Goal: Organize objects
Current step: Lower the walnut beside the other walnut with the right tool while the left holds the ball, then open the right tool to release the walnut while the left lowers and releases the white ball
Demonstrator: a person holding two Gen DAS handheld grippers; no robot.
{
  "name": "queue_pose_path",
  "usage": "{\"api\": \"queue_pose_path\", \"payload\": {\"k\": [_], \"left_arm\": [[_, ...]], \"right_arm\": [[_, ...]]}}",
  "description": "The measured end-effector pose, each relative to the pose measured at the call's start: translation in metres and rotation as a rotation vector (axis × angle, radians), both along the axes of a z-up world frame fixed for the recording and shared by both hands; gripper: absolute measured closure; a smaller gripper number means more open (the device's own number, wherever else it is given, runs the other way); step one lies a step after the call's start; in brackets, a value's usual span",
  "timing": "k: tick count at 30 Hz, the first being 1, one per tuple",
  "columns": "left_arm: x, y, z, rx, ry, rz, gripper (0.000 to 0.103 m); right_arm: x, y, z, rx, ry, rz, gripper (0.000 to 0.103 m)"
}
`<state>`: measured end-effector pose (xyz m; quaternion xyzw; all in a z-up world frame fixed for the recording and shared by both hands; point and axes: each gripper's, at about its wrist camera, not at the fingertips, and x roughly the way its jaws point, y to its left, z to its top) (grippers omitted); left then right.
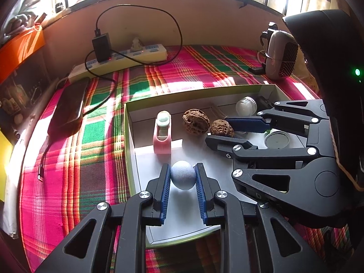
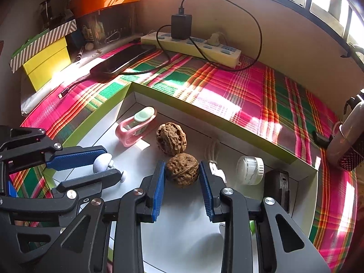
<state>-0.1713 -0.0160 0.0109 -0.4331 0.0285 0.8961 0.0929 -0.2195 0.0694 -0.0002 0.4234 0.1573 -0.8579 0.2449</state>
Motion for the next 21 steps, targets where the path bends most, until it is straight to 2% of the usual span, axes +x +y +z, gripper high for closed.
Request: {"api": "queue_pose_path", "payload": {"k": [15,21], "left_arm": [[-0.0005,0.0040,-0.0006,-0.008,-0.014,-0.013,0.082],[-0.0003,0.0042,-0.0005,-0.007,-0.014,-0.013,0.082]], "right_arm": [[-0.0007,0.0014,0.0013,0.007,0.009,-0.004,0.071],[0.0009,0.0038,0.0041,0.004,0.017,-0.014,0.063]]}}
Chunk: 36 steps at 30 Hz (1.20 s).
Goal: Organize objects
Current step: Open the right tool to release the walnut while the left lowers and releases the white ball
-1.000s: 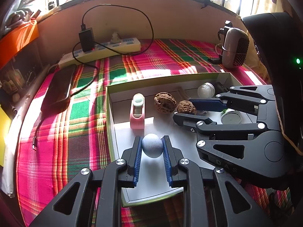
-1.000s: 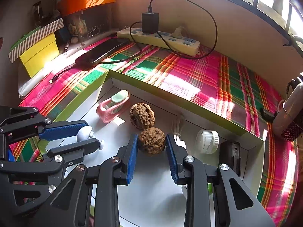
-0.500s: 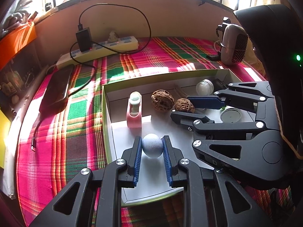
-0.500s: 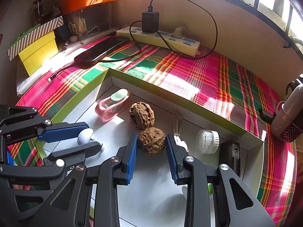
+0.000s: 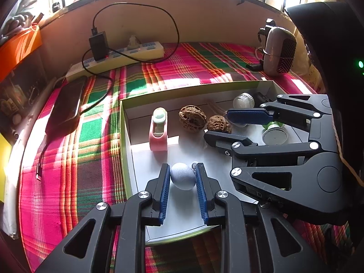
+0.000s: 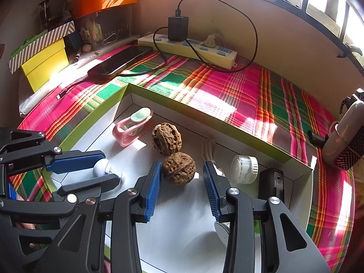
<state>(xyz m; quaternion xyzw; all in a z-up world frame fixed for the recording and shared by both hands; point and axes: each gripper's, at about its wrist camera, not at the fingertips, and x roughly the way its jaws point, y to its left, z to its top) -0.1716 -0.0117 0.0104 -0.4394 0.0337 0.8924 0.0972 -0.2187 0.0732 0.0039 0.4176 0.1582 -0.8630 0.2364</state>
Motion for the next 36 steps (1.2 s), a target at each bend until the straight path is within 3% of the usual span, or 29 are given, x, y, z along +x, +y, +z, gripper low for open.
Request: {"api": "queue_pose_path", "payload": {"k": [8,17,36], "left_arm": [[0.004,-0.002,0.004,-0.002,0.012,0.010,0.076],[0.011,-0.005,0.009,0.011,0.023,0.012,0.075],[0.045,-0.010,0.028,0.051,0.079,0.014,0.075]], "right_arm": [[0.004,0.001,0.004,0.002,0.015,-0.001,0.062],[0.012,0.001,0.011,-0.007,0.030,-0.002,0.055],[0.049,0.021,0.034,-0.075,0.086,-0.062,0.055]]}}
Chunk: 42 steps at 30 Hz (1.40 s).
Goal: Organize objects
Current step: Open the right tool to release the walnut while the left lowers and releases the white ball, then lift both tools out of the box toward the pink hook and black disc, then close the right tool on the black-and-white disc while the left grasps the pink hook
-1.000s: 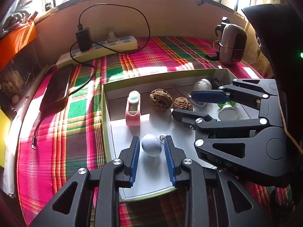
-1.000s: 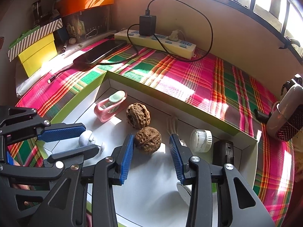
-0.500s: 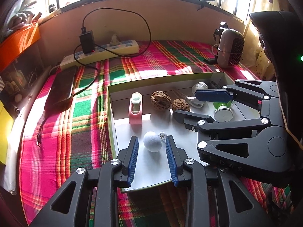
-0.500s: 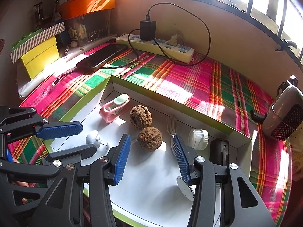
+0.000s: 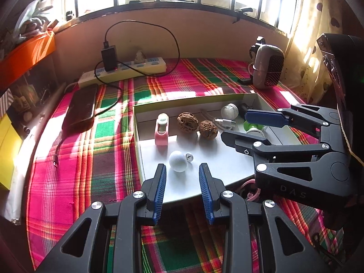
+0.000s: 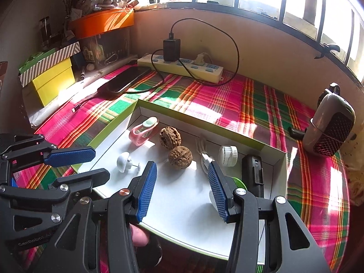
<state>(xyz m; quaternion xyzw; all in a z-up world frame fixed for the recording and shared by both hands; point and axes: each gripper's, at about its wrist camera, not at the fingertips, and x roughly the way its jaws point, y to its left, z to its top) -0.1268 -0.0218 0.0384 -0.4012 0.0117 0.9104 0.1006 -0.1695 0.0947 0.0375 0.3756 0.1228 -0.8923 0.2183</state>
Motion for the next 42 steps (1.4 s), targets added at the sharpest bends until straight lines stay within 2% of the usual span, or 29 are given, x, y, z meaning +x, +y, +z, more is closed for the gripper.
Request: {"api": "queue_pose_path", "payload": {"k": [9,14,19,30,42], "left_arm": [[0.021,-0.005,0.003,0.037,0.012,-0.001,0.075],[0.030,-0.003,-0.003,0.049,0.000,-0.019,0.075],[0.037,-0.003,-0.008,0.066,-0.013,-0.025,0.075],[0.047,-0.006,-0.016,0.078,-0.038,-0.030,0.075],[0.046,-0.008,-0.020,0.093,-0.051,-0.043,0.075]], "right_arm": [[0.037,0.031,0.011,-0.076,0.038,-0.080,0.055],[0.056,0.045,-0.001,-0.106,-0.012,-0.110,0.055],[0.070,0.046,-0.011,-0.108,-0.039,-0.090,0.055],[0.067,0.027,-0.029,-0.085,-0.103,-0.056,0.055],[0.063,0.016,-0.036,-0.063,-0.122,-0.053,0.055]]}}
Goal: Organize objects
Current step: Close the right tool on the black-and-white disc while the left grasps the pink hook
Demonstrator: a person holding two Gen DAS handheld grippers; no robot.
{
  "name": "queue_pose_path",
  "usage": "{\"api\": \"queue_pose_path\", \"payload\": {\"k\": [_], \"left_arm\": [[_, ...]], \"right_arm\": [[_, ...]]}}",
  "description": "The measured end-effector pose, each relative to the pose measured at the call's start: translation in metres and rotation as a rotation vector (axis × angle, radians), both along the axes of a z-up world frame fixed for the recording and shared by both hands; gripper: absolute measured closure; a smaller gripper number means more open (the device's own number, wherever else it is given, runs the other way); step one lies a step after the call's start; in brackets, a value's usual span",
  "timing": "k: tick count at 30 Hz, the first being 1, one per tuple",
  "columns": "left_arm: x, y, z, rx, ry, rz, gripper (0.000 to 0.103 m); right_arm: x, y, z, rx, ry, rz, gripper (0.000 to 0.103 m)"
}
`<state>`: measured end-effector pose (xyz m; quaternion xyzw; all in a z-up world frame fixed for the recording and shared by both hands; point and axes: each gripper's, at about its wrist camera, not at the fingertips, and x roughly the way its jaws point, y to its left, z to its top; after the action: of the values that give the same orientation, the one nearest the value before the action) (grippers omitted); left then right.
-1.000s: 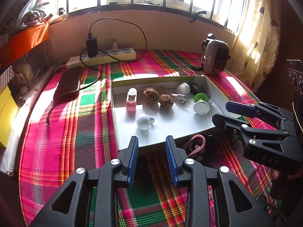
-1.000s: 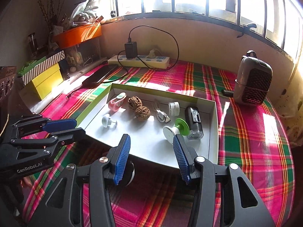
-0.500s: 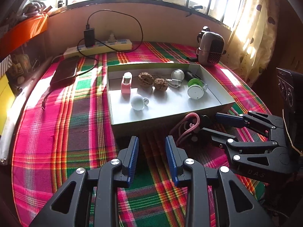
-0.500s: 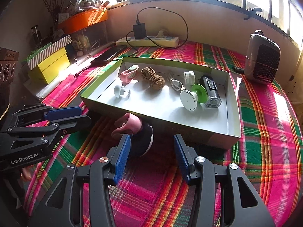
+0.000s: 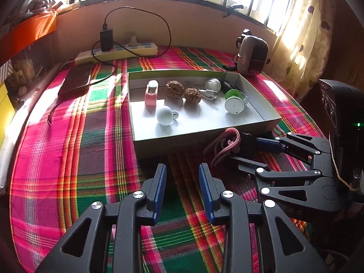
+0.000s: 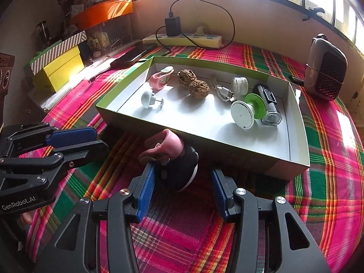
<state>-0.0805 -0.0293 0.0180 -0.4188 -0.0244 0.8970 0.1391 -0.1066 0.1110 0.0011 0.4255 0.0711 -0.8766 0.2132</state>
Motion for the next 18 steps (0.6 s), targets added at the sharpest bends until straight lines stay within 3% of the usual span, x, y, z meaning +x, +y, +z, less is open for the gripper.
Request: {"api": "queue_pose_path", "payload": {"k": [4,15,18], "left_arm": [[-0.002,-0.001,-0.002,0.006,-0.009,-0.005,0.075],[-0.006,0.002,-0.006,0.010,-0.021,-0.025,0.075],[-0.007,0.005,-0.007,0.011,-0.023,-0.037,0.075]], "right_arm": [[0.001,0.000,-0.001,-0.002,-0.006,-0.004,0.055],[0.004,0.007,0.000,-0.045,-0.015,-0.015,0.078],[0.004,0.011,0.000,-0.048,-0.017,-0.028,0.089]]}}
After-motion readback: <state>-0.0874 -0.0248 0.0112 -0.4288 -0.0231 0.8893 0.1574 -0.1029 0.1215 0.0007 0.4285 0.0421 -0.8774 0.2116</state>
